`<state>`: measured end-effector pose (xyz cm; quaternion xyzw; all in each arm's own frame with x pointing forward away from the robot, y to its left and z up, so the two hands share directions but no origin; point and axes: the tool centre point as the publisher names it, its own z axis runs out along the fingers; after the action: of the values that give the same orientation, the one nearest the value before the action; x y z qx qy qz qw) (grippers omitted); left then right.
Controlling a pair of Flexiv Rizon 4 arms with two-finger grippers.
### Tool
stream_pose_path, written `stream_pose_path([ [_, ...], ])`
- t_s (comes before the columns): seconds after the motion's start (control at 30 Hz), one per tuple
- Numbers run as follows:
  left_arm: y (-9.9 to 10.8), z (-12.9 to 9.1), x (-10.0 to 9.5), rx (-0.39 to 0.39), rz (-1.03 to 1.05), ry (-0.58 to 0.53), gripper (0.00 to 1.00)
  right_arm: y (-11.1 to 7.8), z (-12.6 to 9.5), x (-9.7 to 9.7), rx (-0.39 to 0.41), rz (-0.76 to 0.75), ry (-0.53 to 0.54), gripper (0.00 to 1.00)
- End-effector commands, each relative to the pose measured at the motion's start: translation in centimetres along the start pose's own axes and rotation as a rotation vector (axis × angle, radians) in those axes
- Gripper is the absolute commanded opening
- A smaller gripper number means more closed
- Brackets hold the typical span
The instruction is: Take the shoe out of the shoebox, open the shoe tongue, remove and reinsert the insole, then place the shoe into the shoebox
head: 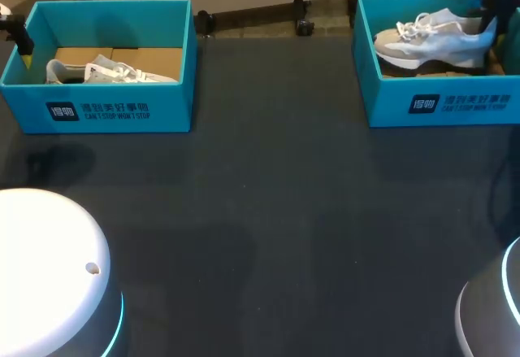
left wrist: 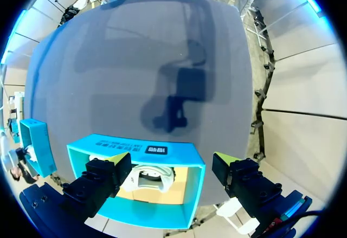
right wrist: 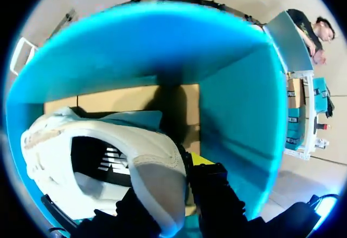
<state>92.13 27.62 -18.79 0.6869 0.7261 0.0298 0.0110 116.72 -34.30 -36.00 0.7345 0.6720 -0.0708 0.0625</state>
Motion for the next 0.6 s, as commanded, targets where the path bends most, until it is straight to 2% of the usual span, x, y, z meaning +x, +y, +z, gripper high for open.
stream_pose_path([
  [0.03, -0.1, 0.0, 0.0, -0.001, 0.001, 0.002, 1.0, -0.8, -2.6, -0.7, -0.017, 0.014, -0.007, 0.0],
  [0.17, -0.1, 0.0, 0.0, -0.001, 0.001, 0.002, 1.0, -0.8, -4.1, -1.5, -0.035, 0.033, -0.015, 0.0],
  [0.6, -0.1, 0.0, 0.0, -0.001, 0.001, 0.002, 1.0, -1.7, -12.4, -4.0, -0.083, 0.062, -0.056, 0.0],
])
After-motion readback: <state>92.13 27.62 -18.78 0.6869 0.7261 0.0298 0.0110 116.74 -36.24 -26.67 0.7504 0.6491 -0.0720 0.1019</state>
